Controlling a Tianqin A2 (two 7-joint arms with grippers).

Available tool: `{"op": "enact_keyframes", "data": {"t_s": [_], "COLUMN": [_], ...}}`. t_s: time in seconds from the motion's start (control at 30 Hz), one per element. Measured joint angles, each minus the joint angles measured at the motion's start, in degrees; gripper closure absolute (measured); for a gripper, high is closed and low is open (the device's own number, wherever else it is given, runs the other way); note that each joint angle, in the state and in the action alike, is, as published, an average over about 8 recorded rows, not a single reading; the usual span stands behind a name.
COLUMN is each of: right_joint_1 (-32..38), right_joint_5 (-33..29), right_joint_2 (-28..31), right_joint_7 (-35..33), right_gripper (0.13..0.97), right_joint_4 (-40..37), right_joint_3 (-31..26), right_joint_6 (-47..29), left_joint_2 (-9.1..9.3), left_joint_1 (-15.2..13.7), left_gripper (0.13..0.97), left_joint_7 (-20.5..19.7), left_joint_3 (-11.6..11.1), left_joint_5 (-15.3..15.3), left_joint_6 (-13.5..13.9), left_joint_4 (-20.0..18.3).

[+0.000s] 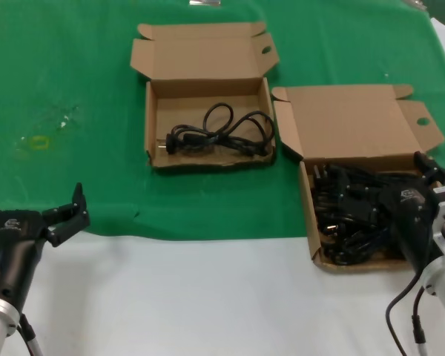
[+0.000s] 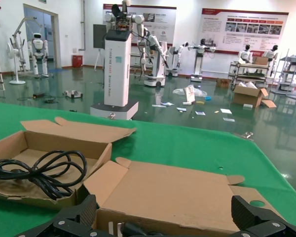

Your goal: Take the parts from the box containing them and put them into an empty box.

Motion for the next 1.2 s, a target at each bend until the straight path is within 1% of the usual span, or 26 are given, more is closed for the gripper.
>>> {"op": "enact_keyframes", "data": {"t_s": [1.2], "right_joint_1": [0.0], "right_joint_5": [0.0], "right_joint_2": [0.0], "right_joint_7": [0.0], "right_gripper": [0.129], "right_joint_4": [0.0], "right_joint_3": [0.0], "right_joint_6": [0.0], "left_joint_2": [0.0], "left_joint_1": [0.0], "left_gripper": [0.132], "left_joint_7": [0.0], "left_joint_3": [0.0], "left_joint_5": [0.0], "left_joint_6": [0.0], "left_joint_4": [0.0]}}
